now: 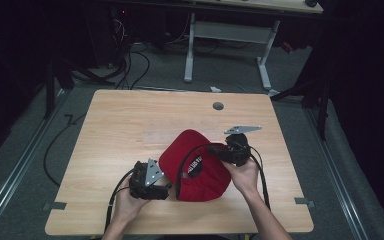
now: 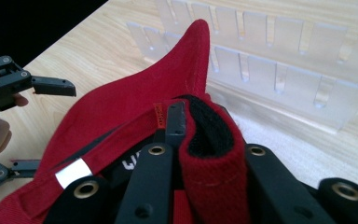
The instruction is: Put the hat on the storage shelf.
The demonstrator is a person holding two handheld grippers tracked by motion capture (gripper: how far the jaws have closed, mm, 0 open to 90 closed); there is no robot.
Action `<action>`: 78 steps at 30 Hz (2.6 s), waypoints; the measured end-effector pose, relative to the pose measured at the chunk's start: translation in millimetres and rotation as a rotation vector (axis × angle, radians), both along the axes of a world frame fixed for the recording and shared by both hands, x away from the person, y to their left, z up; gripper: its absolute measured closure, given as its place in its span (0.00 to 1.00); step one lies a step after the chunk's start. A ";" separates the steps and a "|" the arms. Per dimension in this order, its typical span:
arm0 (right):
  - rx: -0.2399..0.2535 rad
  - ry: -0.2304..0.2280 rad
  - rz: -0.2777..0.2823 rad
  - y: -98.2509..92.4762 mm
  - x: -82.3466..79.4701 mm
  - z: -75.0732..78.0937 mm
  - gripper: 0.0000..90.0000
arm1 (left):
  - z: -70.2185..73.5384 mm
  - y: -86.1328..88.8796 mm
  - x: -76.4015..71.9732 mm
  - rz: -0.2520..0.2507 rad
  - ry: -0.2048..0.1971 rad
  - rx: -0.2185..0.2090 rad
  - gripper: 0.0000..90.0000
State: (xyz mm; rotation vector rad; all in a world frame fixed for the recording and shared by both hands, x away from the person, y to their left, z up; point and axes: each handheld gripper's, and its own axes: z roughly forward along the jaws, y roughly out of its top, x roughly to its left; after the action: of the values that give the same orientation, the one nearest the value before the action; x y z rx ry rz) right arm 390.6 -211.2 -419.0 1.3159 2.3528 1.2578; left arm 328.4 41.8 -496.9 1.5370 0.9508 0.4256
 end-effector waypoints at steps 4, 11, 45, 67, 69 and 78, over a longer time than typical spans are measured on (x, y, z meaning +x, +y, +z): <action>0.011 0.028 0.017 1.2 -0.3 -2.2 0.90 | 3.5 0.7 -0.8 -0.002 -0.022 -0.016 0.20; -0.008 0.041 0.030 7.8 -2.0 -4.7 0.89 | 5.3 6.5 0.1 0.023 -0.040 -0.022 0.24; 0.075 0.086 0.119 14.7 -0.5 -18.4 0.76 | 24.5 13.8 -14.6 -0.166 0.063 -0.020 0.83; 0.251 -0.026 -0.040 -34.0 4.2 -2.4 0.48 | 32.9 15.1 -22.2 -0.213 0.041 0.011 0.95; 0.256 -0.031 -0.044 -35.9 3.4 -1.7 0.47 | 34.1 17.0 -22.9 -0.216 0.042 0.009 0.95; 0.254 -0.047 -0.055 -44.6 0.8 -4.0 0.46 | 28.0 20.5 -18.4 -0.186 0.065 -0.001 0.95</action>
State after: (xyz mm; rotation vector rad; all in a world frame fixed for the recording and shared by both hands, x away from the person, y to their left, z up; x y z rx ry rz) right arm 391.4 -255.8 -423.0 1.3937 2.1647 1.5942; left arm 310.0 62.3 -468.9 1.6298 0.8484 0.2446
